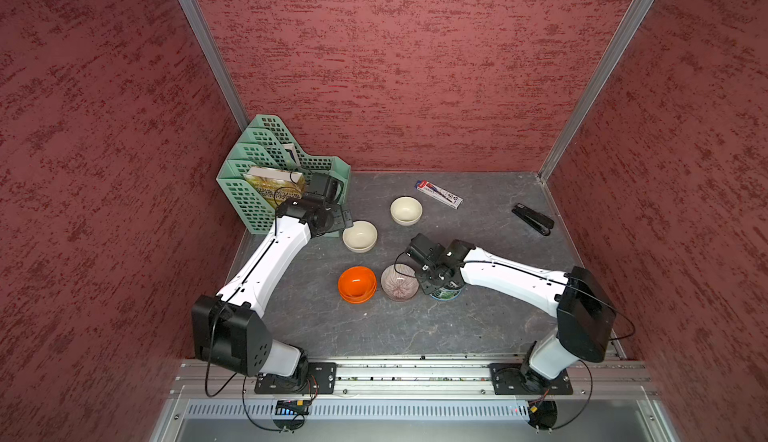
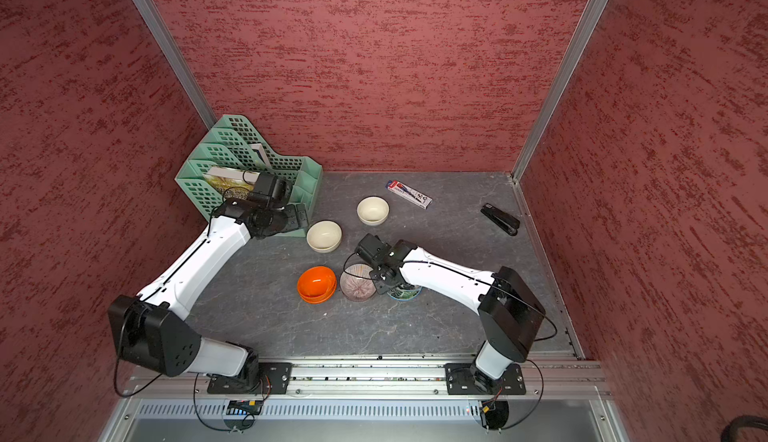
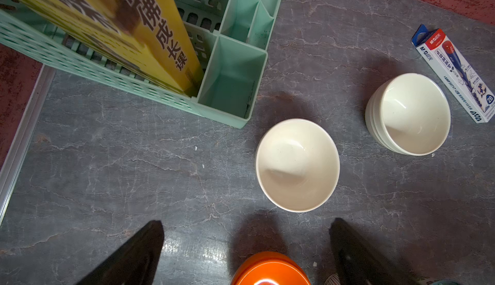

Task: Stack the bowls
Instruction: Place the bowl on the bowl.

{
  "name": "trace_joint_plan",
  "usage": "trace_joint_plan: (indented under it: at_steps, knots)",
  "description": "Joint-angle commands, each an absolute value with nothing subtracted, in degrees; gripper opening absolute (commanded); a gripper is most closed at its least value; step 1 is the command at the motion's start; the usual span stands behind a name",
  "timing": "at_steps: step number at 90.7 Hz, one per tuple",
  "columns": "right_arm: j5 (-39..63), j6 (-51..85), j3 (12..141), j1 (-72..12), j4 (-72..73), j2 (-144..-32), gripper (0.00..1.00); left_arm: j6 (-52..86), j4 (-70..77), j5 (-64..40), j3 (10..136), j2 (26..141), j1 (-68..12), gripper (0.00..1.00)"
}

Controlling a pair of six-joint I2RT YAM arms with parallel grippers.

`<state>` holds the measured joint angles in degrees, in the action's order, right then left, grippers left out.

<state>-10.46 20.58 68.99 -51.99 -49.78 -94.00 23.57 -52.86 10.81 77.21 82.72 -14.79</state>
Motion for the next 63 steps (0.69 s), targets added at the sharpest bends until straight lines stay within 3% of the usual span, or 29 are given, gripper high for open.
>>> trace_joint_plan:
  at_steps: [1, 29, 50, 63]
  knots:
    - [-10.0, 21.4, 68.0, -52.7, -48.0, -94.9, 0.00, 22.7, -52.4, 10.9, 78.2, 81.5, -14.3, 1.00]
    - [-9.2, 22.4, 66.2, -52.6, -45.6, -95.1, 0.00, 22.2, -53.8, 11.0, 80.8, 81.2, -13.8, 1.00]
    - [-9.4, 22.8, 66.3, -52.7, -45.8, -94.9, 0.24, 22.1, -54.3, 11.0, 81.5, 80.9, -13.6, 1.00]
    - [-9.9, 22.7, 66.7, -52.7, -46.3, -93.4, 0.32, 22.0, -54.7, 11.0, 82.1, 80.7, -13.6, 1.00]
